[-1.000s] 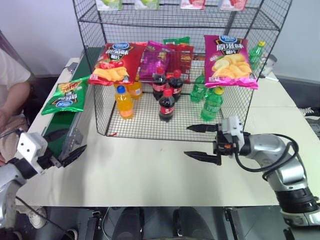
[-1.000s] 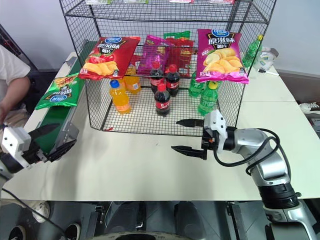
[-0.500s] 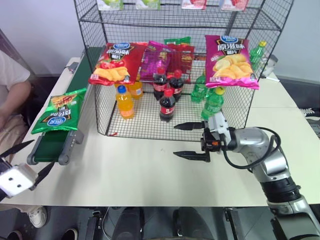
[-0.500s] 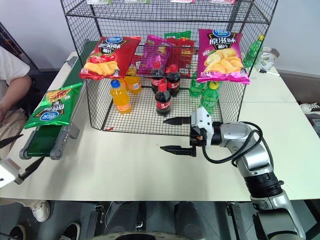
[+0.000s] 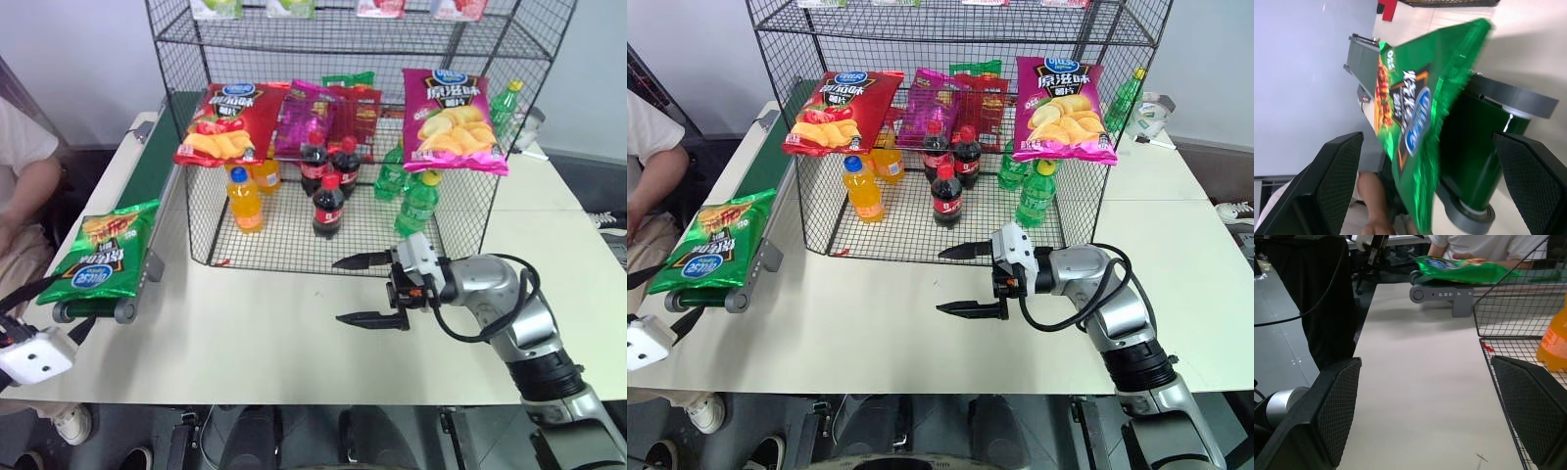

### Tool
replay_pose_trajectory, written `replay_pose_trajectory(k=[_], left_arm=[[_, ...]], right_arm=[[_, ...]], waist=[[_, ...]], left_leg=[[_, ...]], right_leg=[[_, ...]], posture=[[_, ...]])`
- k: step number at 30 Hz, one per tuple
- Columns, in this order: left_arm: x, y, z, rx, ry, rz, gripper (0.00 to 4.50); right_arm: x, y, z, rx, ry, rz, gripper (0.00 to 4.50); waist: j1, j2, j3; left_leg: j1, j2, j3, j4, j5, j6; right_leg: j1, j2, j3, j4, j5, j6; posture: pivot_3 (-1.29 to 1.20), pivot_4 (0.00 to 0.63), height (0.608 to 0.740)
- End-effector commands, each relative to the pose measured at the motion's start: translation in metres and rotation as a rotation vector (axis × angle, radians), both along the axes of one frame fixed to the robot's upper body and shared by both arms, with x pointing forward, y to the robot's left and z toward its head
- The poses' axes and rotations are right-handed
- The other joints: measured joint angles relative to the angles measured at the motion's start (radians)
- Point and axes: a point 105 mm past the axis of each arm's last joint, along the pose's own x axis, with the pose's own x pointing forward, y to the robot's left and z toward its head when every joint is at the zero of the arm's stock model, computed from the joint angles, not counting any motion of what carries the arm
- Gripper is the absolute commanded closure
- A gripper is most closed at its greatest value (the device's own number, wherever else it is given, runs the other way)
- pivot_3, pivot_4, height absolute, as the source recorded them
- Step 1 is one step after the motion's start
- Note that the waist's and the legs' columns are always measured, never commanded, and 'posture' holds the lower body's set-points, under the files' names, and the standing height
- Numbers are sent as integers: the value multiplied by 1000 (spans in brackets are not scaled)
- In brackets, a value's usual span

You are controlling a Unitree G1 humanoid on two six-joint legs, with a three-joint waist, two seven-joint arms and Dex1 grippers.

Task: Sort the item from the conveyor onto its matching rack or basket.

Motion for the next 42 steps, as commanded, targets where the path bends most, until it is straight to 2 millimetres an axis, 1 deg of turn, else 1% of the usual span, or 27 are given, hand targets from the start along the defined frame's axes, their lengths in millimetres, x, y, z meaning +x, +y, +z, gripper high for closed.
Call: replay_pose_trajectory(k=[1,5,10,13,16,17,19,20,21,23,25,27,29,31,32,34,35,38,39,41,42], left_arm=[[3,5,2,17,-8,16,0],[7,6,-8,11,16,31,0],[12,3,-12,4,22,19,0],[16,-3,-8,-33,18,-6,864],[17,-5,-5,-32,15,-14,2350],[17,-6,-3,-36,14,-22,2761],[18,-7,2,-47,5,-22,3823],[19,-9,5,-64,-1,-27,4183],[20,-10,7,-77,-4,-30,4419],[21,-12,13,-123,-28,-31,4419],[23,-21,21,-343,-45,-36,4419],[20,-33,25,-472,-27,-91,4419],[13,-49,33,-616,5,-161,4419],[7,-63,41,-705,50,-228,4419],[5,-70,47,-741,63,-257,4419],[0,-89,63,-880,118,-340,4419],[-3,-98,69,-944,154,-378,4419],[-19,-132,82,-1157,365,-500,4419],[-25,-146,85,-1237,456,-547,4419],[-34,-165,89,-1306,581,-613,4419],[-37,-172,89,-1329,646,-645,4419]], right_arm=[[0,-3,8,6,-54,-14,88],[5,-7,12,8,-71,-39,88],[9,-10,13,1,-92,-60,88],[11,-12,14,-2,-105,-73,0],[12,-13,13,-4,-110,-78,0],[12,-13,13,-5,-113,-81,0],[14,-14,12,-8,-120,-88,0],[15,-15,12,-8,-123,-92,0],[16,-15,12,-7,-124,-94,0],[17,-16,12,-8,-130,-99,0],[18,-15,12,-8,-133,-101,0],[19,-15,12,-6,-135,-102,0],[21,-15,11,-6,-136,-106,0],[23,-16,11,-6,-137,-111,0],[23,-17,10,-6,-138,-113,0],[25,-17,11,0,-137,-119,0],[26,-18,11,5,-135,-122,0],[27,-18,11,22,-112,-121,0],[26,-19,12,35,-92,-117,0],[26,-21,14,54,-64,-113,0],[24,-23,16,72,-22,-113,0]], waist=[[-1,0,0],[-9,0,0],[-20,0,0],[-21,0,0],[-21,0,0],[-21,0,0],[-21,0,0],[-21,0,0],[-21,0,0],[-21,0,0],[-21,0,0],[-21,0,0],[-22,0,0],[-23,0,0],[-22,0,0],[-22,0,0],[-21,0,0],[-21,0,0],[-21,1,0],[-20,1,0],[-20,1,0]], left_leg=[[0,0,0,0,0,0],[0,0,0,0,0,0],[0,0,0,0,0,0],[0,0,0,0,0,0],[0,0,0,0,0,0],[0,0,0,0,0,0],[0,0,0,0,0,0],[0,0,0,0,0,0],[0,0,0,0,0,0],[0,0,0,0,0,0],[0,0,0,0,0,0],[0,0,0,0,0,0],[0,0,0,0,0,0],[0,0,0,0,0,0],[0,0,0,0,0,0],[0,0,0,1,0,0],[0,0,0,1,0,0],[1,0,0,2,0,0],[1,0,0,2,0,0],[1,0,0,2,0,0],[1,0,0,2,0,0]], right_leg=[[0,0,0,0,0,0],[0,0,0,0,0,0],[0,0,0,0,0,0],[0,0,0,0,0,0],[0,0,0,0,0,0],[0,0,0,1,0,0],[0,0,0,1,0,0],[0,0,0,0,0,0],[0,0,0,0,0,0],[0,0,0,0,0,0],[0,0,0,1,0,0],[0,0,0,1,0,0],[0,0,0,0,0,0],[0,0,0,0,0,0],[0,0,0,0,0,0],[0,0,0,1,0,0],[1,0,0,1,0,0],[2,0,0,0,0,0],[3,0,0,0,0,0],[3,0,0,0,0,0],[3,0,-1,0,0,0]], posture=[[0,150,739],[0,150,739],[0,150,739],[0,150,739],[0,150,739],[0,150,739],[0,150,739],[0,150,739],[0,150,739],[0,150,739],[0,150,739],[0,150,739],[0,150,739],[0,150,739],[0,150,739],[0,150,739],[0,150,739],[0,150,739],[0,150,739],[0,150,739],[0,150,739]])
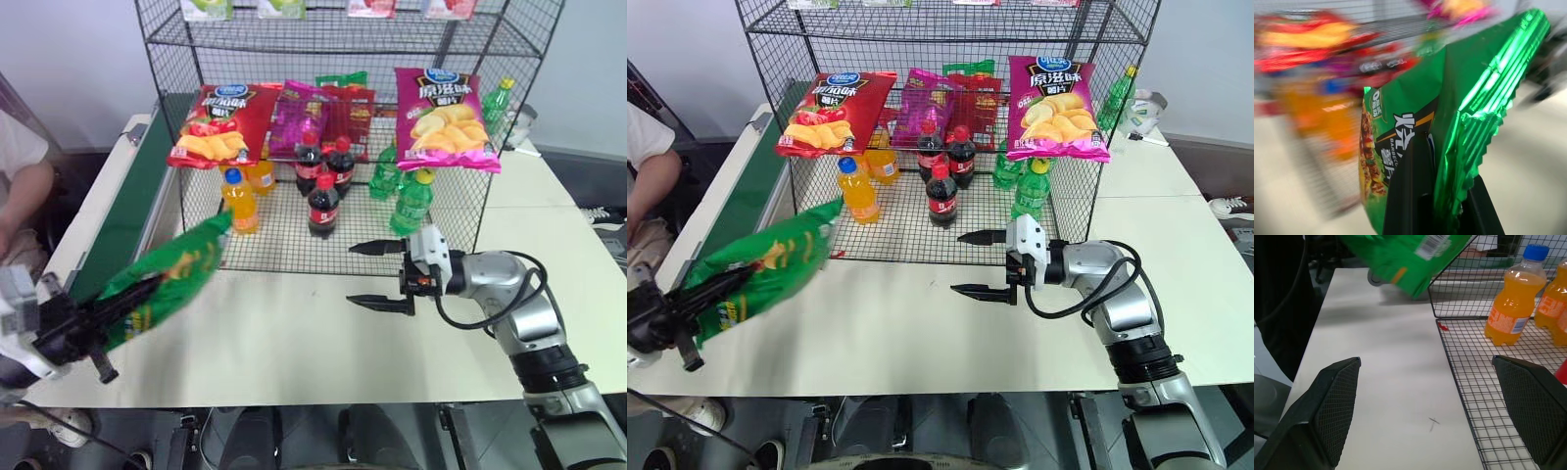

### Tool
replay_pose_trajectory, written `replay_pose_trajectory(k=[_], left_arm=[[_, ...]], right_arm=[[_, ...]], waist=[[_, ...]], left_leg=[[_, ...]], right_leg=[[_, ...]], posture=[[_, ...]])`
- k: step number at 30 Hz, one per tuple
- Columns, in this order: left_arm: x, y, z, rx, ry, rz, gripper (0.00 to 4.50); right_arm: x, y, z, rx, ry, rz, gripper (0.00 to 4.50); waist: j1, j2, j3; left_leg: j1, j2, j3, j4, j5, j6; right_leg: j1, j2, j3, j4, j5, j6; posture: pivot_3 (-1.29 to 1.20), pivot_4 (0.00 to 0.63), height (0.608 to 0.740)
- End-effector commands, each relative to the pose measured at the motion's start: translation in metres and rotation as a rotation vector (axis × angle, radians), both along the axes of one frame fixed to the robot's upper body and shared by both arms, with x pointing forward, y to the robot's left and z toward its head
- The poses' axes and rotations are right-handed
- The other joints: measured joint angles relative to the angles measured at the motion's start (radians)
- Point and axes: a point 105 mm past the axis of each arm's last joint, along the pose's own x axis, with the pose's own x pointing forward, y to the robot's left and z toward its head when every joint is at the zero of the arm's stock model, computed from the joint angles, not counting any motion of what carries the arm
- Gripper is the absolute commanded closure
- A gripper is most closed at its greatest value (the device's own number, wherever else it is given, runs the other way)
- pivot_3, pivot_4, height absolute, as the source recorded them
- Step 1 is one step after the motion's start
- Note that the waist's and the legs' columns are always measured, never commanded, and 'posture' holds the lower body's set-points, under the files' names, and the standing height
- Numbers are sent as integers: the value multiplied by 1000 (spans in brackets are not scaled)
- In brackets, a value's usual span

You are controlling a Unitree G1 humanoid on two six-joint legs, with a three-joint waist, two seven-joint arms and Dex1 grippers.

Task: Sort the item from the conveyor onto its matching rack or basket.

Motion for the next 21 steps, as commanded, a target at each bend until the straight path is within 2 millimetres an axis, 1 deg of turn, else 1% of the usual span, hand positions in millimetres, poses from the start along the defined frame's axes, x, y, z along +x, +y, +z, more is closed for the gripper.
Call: replay_pose_trajectory(k=[1,4,6,8,9,11,13,15,18,21], left_arm=[[-14,-29,13,-114,94,-194,4419],[-8,-34,22,-196,122,-274,4419],[-3,-37,32,-273,123,-323,4419],[2,-40,43,-350,105,-375,4419],[5,-45,46,-381,106,-410,4419],[9,-54,46,-375,96,-467,4419],[12,-60,47,-414,123,-522,4419],[14,-65,46,-445,148,-577,4419],[17,-71,50,-492,164,-641,4419],[24,-74,53,-536,164,-659,4419]], right_arm=[[-1,-8,19,97,87,10,0],[-10,-11,23,159,231,32,0],[-14,-12,28,228,335,39,0],[-19,-16,29,266,428,48,0],[-23,-19,30,298,500,62,0],[-33,-23,37,357,602,114,0],[-37,-21,47,405,630,142,0],[-37,-15,55,439,608,154,0],[-34,-7,61,470,587,155,0],[-38,-1,68,485,583,191,0]], waist=[[0,0,0],[3,1,1],[4,2,1],[5,2,1],[5,1,1],[8,2,1],[8,2,1],[3,2,1],[0,2,1],[3,2,1]], left_leg=[[0,0,0,0,0,0],[1,0,0,1,0,0],[2,0,0,1,0,0],[2,0,-1,1,0,0],[2,0,-1,1,0,0],[1,0,0,2,0,0],[1,-1,0,2,0,1],[1,-1,0,2,0,1],[1,1,0,2,0,1],[1,1,-1,2,0,1]], right_leg=[[0,0,0,0,0,0],[1,2,0,0,0,0],[2,2,0,1,0,0],[2,3,0,1,0,0],[2,3,0,0,0,0],[2,3,0,0,0,0],[2,3,0,0,0,0],[2,4,0,0,0,0],[1,6,1,1,0,1],[1,7,1,1,0,1]], posture=[[0,150,739],[0,150,739],[0,150,739],[0,150,739],[0,150,739],[0,150,739],[0,150,739],[0,150,739],[0,150,739],[0,150,739]])
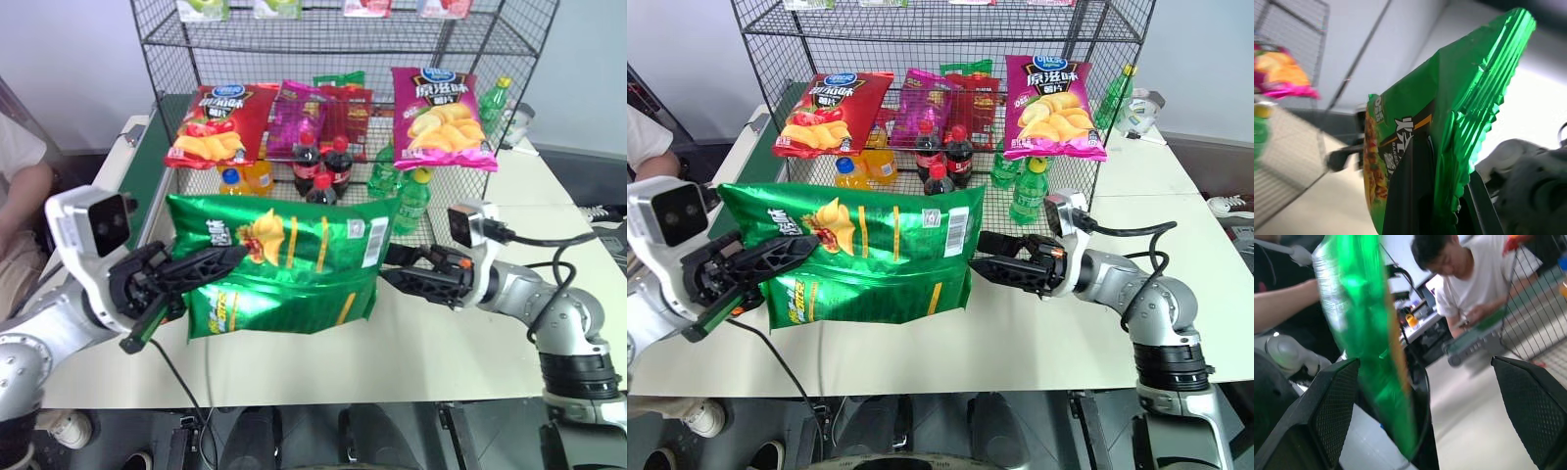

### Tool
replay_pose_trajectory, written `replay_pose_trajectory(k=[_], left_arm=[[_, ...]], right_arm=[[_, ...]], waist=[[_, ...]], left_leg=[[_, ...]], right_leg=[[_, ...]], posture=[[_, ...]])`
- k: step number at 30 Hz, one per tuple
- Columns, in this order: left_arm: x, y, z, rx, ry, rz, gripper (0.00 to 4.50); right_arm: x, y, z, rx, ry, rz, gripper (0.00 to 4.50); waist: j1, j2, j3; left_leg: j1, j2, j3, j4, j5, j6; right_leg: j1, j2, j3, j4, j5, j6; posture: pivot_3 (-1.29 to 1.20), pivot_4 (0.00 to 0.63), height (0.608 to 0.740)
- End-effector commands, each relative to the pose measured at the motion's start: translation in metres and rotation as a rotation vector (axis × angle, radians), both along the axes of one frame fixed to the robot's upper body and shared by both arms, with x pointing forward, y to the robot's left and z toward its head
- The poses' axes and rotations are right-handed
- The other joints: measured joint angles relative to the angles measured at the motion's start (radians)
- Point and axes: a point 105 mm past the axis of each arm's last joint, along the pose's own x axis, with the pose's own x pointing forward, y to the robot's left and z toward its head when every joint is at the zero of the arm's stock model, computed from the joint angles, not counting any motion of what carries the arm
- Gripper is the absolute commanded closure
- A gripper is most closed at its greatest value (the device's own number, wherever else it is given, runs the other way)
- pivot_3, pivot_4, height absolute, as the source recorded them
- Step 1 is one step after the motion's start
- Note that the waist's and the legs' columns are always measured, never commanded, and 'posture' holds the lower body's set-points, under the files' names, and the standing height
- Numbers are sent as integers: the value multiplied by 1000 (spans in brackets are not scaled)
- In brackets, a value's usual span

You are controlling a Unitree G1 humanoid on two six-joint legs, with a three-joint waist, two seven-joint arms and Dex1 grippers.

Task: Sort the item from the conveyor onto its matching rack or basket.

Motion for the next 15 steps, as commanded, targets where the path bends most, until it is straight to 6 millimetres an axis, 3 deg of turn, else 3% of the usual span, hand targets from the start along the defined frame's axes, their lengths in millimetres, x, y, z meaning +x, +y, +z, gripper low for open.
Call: replay_pose_trajectory(k=[1,10,15], left_arm=[[6,-3,5,-51,3,-28,4419],[23,-18,-4,-103,15,-24,4419],[29,-23,-12,-80,2,0,4419]], right_arm=[[-12,8,20,45,-59,58,0],[-31,32,30,99,-38,183,0],[-35,41,18,25,-37,209,0]], waist=[[3,0,0],[6,0,0],[4,0,0]], left_leg=[[0,0,0,0,0,0],[-1,0,0,1,0,0],[-1,0,0,1,0,0]], right_leg=[[0,0,0,0,0,0],[0,0,0,-1,0,0],[0,0,0,-1,0,0]], posture=[[0,150,739],[0,150,739],[0,150,739]])
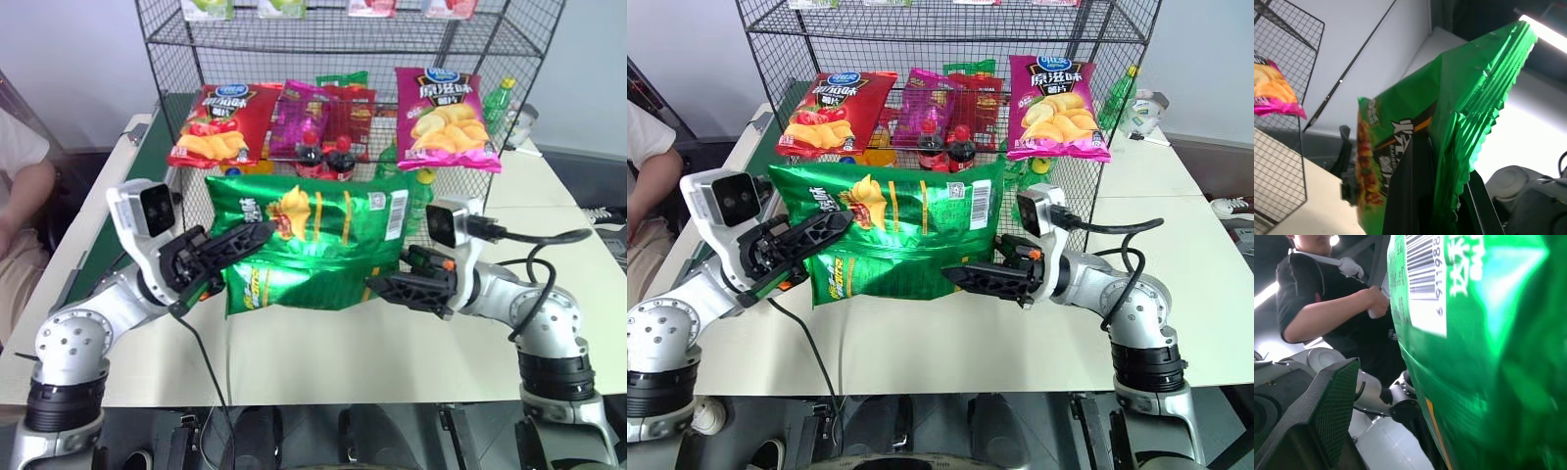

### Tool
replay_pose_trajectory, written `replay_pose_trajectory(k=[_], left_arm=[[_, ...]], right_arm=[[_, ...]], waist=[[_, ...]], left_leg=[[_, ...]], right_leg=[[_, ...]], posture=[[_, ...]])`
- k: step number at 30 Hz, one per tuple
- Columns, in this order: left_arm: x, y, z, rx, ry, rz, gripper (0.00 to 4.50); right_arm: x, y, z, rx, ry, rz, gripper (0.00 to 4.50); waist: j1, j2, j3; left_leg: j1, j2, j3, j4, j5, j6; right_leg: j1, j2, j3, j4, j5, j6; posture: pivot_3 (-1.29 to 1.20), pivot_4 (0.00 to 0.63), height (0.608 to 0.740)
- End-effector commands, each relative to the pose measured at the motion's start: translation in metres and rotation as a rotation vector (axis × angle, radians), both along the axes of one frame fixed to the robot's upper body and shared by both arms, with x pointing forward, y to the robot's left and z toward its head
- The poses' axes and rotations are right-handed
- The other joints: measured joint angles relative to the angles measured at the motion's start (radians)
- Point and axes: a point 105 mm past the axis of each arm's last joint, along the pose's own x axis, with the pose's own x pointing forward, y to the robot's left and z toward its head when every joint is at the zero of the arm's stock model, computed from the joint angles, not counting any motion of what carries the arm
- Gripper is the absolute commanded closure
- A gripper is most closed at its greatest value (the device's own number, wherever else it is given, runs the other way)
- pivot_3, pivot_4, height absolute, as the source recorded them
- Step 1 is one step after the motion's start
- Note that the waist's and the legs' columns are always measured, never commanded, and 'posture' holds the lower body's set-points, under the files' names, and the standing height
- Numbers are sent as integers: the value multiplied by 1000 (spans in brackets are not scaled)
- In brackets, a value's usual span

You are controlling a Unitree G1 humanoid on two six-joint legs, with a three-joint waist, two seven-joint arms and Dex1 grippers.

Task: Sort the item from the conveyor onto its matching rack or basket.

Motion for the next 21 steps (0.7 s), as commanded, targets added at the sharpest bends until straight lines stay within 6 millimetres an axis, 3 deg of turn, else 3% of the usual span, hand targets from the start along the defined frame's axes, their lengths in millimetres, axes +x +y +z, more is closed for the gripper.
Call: replay_pose_trajectory(k=[1,7,10,17,19,21], left_arm=[[-1,-3,0,9,-34,4,4419],[2,2,-8,25,-47,65,4419],[1,4,-11,26,-45,69,4500],[2,9,-15,54,-46,95,4500],[4,10,-17,69,-30,110,4500],[6,15,-20,104,-27,133,3950]], right_arm=[[-8,8,3,-22,-50,45,0],[-8,10,-9,-91,-67,52,0],[-6,10,-11,-102,-62,44,796],[3,4,-18,-130,-69,-3,4225],[5,4,-19,-139,-77,-13,4435],[7,2,-22,-155,-92,-36,4435]], waist=[[0,0,0],[2,0,0],[2,0,0],[2,0,0],[2,0,0],[1,0,0]], left_leg=[[0,0,0,0,0,0],[0,0,0,0,0,0],[0,0,0,0,0,0],[0,0,0,0,0,0],[0,0,0,0,0,0],[0,0,0,0,0,0]], right_leg=[[0,0,0,0,0,0],[0,0,0,0,0,0],[0,0,0,0,0,0],[0,0,0,0,0,0],[0,-1,0,0,0,0],[0,-1,0,0,0,0]], posture=[[0,150,739],[0,150,739],[0,150,739],[0,150,739],[0,150,739],[0,150,739]])
